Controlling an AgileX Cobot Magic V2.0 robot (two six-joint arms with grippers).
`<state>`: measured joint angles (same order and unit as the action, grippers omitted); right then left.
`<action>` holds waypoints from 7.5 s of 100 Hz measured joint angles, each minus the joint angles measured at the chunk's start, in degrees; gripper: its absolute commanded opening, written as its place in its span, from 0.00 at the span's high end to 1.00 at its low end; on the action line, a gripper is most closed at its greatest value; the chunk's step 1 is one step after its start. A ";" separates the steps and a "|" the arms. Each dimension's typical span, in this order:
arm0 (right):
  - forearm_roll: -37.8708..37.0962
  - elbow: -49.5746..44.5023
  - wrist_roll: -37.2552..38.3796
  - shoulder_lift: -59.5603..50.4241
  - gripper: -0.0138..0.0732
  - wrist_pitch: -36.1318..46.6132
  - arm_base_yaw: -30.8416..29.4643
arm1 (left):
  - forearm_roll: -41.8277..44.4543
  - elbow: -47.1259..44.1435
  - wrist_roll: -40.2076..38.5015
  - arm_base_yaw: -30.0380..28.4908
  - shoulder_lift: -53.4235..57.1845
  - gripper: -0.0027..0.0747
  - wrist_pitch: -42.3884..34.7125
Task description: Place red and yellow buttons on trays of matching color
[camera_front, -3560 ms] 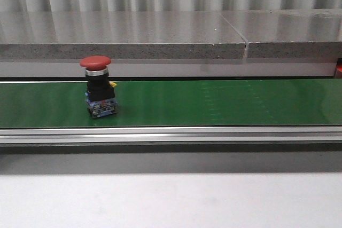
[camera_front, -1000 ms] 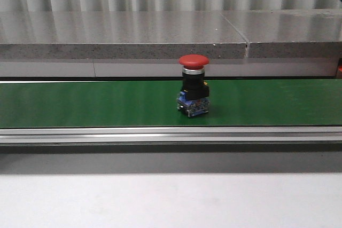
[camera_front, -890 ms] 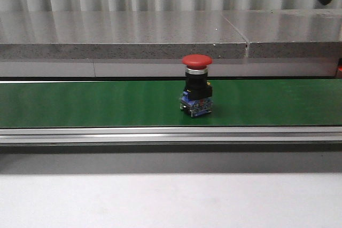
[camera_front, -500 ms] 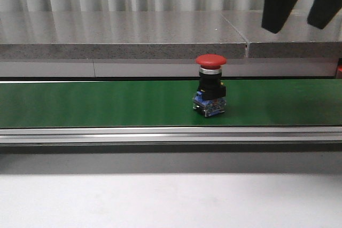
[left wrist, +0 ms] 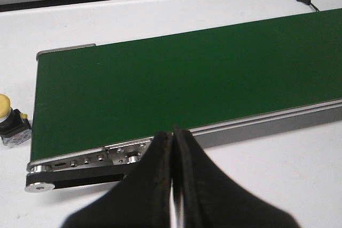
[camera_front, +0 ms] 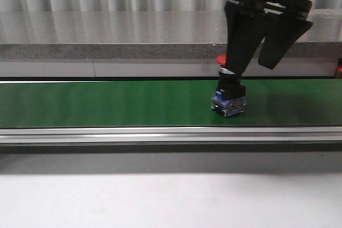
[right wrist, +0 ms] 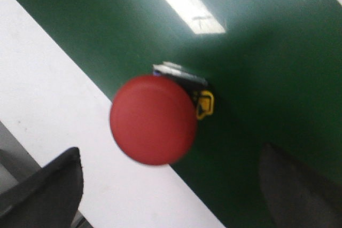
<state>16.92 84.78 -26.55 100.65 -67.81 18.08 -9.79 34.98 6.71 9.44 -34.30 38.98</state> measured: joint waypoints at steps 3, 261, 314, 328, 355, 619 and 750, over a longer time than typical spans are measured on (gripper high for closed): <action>0.55 0.00 -0.68 0.45 0.09 0.47 0.00 | 0.00 0.00 0.00 0.00 0.00 0.99 0.00; -5.83 14.45 22.15 11.79 0.71 15.55 -50.64 | 0.00 0.00 0.00 0.00 0.00 0.99 0.00; -5.62 14.45 23.24 20.26 0.71 24.25 -50.64 | 0.00 0.00 0.00 0.00 0.00 0.99 0.00; -4.47 14.45 23.24 21.93 0.71 24.36 -50.64 | 0.00 0.00 0.00 0.00 0.00 0.99 0.00; -2.64 14.66 23.24 22.52 0.25 24.59 -50.64 | 0.00 0.00 0.00 0.00 0.00 0.99 0.00; -9.77 -48.98 18.12 -74.34 0.92 26.54 -14.94 | 0.00 -0.09 0.00 0.00 0.00 0.99 -3.12; -9.77 -52.22 18.12 -84.06 0.92 23.52 -14.94 | 0.10 22.90 -2.61 -22.74 -37.18 0.33 4.69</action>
<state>7.15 32.55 -8.44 16.59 -44.29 3.14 -9.69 57.88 4.10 -13.30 -71.48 43.67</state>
